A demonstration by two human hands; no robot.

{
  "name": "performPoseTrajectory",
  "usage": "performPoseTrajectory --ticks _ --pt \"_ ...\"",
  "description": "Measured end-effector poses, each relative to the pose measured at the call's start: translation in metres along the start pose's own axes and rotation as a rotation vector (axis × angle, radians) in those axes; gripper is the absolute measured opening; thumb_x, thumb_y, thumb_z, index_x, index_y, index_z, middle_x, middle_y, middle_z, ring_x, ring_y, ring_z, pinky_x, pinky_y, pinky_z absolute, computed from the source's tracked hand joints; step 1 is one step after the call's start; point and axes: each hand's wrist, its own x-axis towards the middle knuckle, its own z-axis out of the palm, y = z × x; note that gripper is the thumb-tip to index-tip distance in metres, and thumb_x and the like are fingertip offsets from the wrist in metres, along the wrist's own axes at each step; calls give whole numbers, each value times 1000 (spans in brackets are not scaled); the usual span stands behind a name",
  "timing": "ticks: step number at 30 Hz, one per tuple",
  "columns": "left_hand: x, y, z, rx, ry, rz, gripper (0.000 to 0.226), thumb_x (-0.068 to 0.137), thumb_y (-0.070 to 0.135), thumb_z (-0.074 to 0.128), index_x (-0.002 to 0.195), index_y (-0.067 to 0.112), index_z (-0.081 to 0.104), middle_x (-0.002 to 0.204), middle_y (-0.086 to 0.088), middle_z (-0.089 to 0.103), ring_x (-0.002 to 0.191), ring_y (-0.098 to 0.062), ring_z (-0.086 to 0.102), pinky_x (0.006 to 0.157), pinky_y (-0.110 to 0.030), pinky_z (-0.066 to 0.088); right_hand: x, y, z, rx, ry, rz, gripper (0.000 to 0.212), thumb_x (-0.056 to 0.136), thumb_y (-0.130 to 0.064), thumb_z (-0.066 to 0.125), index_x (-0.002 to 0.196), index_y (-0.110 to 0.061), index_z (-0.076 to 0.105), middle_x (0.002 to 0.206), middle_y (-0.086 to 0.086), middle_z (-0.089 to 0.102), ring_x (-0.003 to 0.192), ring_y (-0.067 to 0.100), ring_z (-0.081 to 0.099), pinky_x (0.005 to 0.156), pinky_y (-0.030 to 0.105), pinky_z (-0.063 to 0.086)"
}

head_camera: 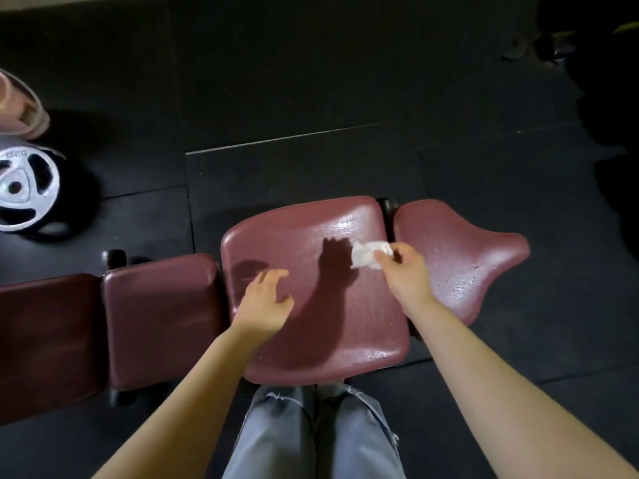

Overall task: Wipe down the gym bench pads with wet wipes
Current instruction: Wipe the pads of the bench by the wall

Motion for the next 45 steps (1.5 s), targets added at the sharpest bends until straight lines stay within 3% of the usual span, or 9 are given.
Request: performPoseTrajectory --ticks 16,21,24,28,32,37,40,42,45 --pt "48 -90 -23 -221 126 -187 70 90 16 53 154 30 28 151 6 45 135 -16 47 104 -36 45 121 -24 113 -303 348 -61 38 97 -7 41 131 -9 59 126 16 63 119 35 54 102 32 38" --pt "49 -93 -27 -399 155 -238 63 92 6 51 151 25 38 139 10 54 128 -7 51 104 -27 43 49 -60 230 -488 -243 -741 18 91 -15 43 92 -21 60 102 -2 61 97 18 53 90 44 47" --pt "50 -95 -31 -439 194 -245 61 91 1 50 147 23 43 138 10 56 128 -6 51 109 -34 43 42 -51 251 -657 -649 -1027 43 100 -23 32 137 -25 54 146 -1 50 138 19 41 120 33 22" --pt "50 -103 -35 -432 165 -231 61 85 8 50 141 32 47 131 16 60 121 0 56 102 -30 47 92 -27 171 -708 -322 -967 42 98 -21 35 135 -30 54 132 -2 56 115 20 49 106 27 35" --pt "52 -109 -35 -460 157 -225 59 90 4 49 140 34 49 128 17 63 111 6 59 94 -26 49 134 31 67 -781 202 -303 49 84 5 34 127 0 58 125 25 60 120 40 54 111 48 35" --pt "50 -118 -32 -491 183 -244 55 95 3 49 139 34 49 121 27 60 108 10 58 99 -30 48 90 11 149 -404 427 -118 43 100 -6 40 142 -8 47 141 9 51 130 23 47 112 29 32" --pt "47 -121 -28 -485 174 -285 61 93 -3 46 147 23 43 136 9 55 130 -9 49 107 -30 41 48 -24 216 -218 9 -403 28 104 -19 41 124 -9 58 126 1 58 119 15 52 100 11 32" --pt "45 -126 -24 -456 152 -287 62 92 -5 46 149 19 41 142 0 52 135 -13 46 108 -28 39 21 -27 243 -479 -482 -721 38 103 -21 37 137 -15 53 141 1 52 133 16 44 111 17 26" --pt "42 -129 -21 -460 141 -284 63 93 -5 46 151 18 39 145 -1 51 135 -12 45 108 -25 38 29 -19 223 -700 -707 -1254 42 102 -17 39 142 -21 50 146 -4 49 132 15 44 116 26 24"
